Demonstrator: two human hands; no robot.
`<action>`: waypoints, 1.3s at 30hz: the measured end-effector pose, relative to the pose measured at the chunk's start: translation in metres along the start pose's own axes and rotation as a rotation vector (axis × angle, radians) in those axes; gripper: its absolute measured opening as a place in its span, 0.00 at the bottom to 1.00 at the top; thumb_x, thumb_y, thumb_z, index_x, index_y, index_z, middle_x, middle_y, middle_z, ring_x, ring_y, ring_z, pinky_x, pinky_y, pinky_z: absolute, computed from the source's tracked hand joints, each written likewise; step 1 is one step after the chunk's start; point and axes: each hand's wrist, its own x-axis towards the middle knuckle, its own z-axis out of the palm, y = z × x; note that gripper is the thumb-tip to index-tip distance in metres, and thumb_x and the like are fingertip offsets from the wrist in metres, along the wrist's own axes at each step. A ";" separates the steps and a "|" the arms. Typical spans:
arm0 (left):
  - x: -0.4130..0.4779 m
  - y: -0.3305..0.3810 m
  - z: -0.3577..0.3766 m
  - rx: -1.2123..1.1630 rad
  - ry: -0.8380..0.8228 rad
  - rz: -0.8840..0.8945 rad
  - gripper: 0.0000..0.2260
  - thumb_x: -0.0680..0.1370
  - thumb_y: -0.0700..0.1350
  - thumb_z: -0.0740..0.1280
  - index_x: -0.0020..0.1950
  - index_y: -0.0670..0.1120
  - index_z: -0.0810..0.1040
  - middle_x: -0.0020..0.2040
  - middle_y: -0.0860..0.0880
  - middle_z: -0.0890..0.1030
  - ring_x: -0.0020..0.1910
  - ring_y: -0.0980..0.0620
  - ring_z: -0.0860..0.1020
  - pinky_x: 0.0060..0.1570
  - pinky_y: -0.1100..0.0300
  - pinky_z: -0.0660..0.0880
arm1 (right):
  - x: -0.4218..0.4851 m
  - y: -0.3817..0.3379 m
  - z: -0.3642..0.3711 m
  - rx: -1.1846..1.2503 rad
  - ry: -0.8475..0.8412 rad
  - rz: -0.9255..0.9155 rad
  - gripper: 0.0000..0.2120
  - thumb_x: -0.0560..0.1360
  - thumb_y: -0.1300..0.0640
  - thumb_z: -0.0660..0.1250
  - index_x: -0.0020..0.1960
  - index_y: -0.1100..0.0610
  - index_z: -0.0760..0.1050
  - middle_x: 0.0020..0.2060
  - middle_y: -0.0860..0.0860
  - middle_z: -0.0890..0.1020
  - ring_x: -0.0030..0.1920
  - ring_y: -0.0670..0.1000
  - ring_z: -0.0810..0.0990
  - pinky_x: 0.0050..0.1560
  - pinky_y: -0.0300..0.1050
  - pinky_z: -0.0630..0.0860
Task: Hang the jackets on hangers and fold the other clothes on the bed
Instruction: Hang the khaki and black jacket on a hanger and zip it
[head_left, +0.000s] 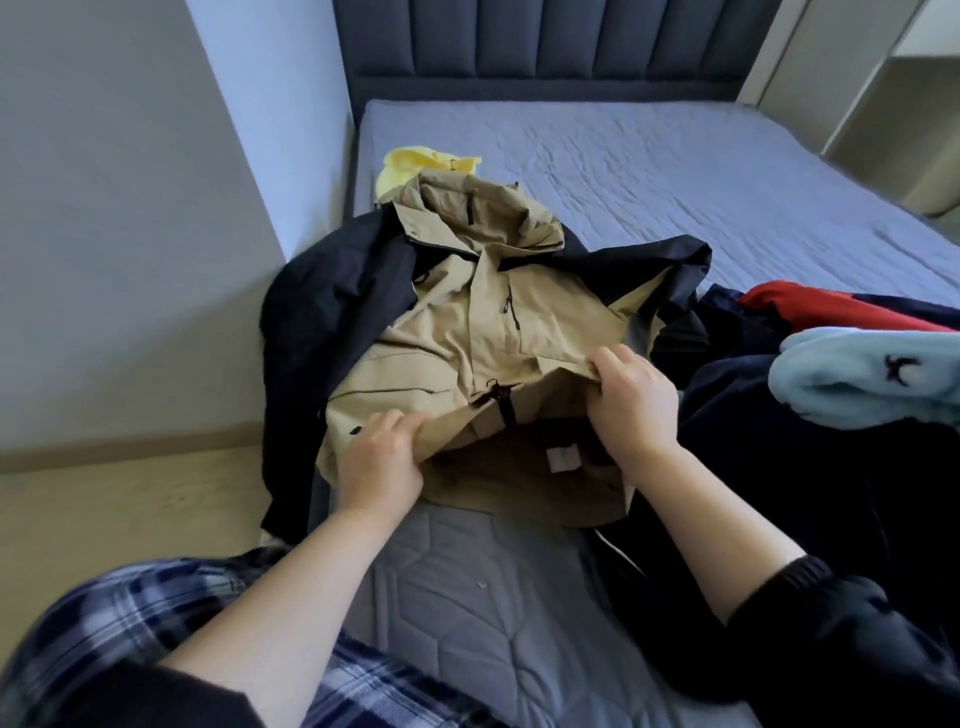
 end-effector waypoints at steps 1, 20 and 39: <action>0.000 -0.007 -0.004 0.015 0.010 -0.103 0.18 0.66 0.29 0.66 0.52 0.44 0.81 0.46 0.46 0.79 0.49 0.42 0.76 0.39 0.53 0.73 | 0.001 0.002 -0.001 0.005 -0.009 -0.012 0.05 0.67 0.69 0.66 0.42 0.62 0.75 0.35 0.57 0.77 0.36 0.60 0.76 0.32 0.45 0.65; 0.036 -0.022 -0.077 -0.162 0.311 -0.766 0.09 0.75 0.33 0.57 0.47 0.46 0.72 0.48 0.42 0.77 0.44 0.43 0.73 0.43 0.54 0.68 | 0.021 0.061 -0.042 0.152 -0.185 0.574 0.08 0.73 0.61 0.61 0.47 0.59 0.77 0.47 0.60 0.80 0.50 0.64 0.79 0.42 0.46 0.69; 0.044 -0.043 -0.105 -0.174 0.232 -0.860 0.10 0.76 0.36 0.60 0.51 0.40 0.79 0.49 0.37 0.79 0.46 0.37 0.78 0.43 0.53 0.75 | 0.035 0.085 -0.059 0.173 0.013 0.650 0.09 0.69 0.66 0.59 0.43 0.56 0.75 0.46 0.62 0.81 0.50 0.64 0.78 0.44 0.48 0.69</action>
